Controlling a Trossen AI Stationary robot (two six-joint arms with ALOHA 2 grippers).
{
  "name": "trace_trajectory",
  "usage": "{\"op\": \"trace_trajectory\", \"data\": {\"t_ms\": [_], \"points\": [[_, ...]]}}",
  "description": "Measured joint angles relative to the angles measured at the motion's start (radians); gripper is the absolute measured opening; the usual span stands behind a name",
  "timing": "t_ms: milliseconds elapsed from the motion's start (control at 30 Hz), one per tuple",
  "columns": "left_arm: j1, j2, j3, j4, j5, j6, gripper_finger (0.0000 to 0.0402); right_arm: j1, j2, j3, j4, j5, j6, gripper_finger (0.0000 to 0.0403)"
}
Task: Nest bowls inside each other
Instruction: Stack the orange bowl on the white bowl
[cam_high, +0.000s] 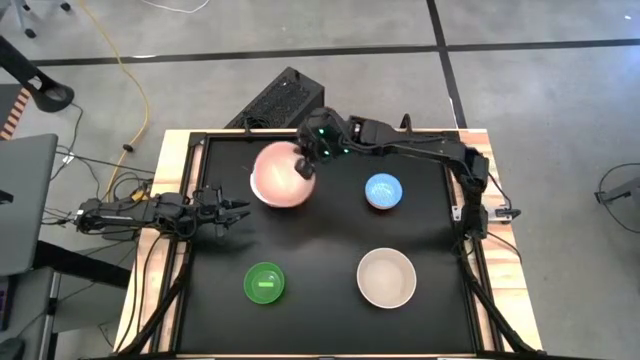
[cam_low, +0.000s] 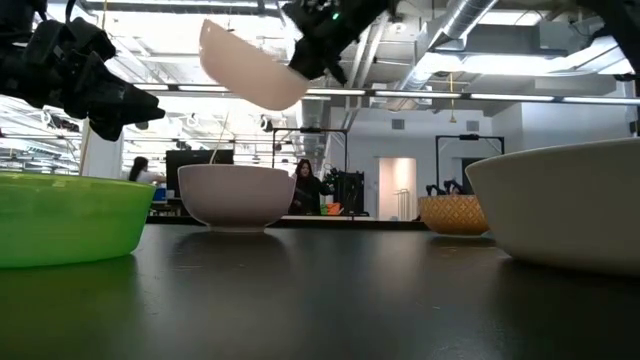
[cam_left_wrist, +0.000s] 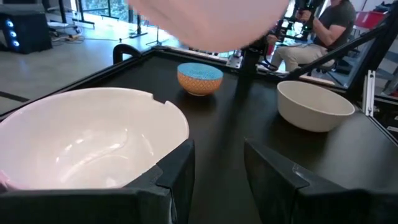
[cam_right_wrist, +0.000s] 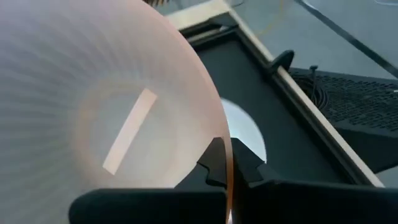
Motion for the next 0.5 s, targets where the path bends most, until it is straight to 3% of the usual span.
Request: {"op": "trace_trajectory", "data": {"t_ms": [100,500], "points": [[0.0,0.0,0.0,0.0,0.0,0.007,0.0128,-0.026,0.061,0.0,0.083,-0.008,0.065,0.0006],[0.0,0.0,0.0,0.0,0.0,0.01,0.0128,-0.084,0.226,-0.002,0.12,-0.017,0.18,0.0006]]}}
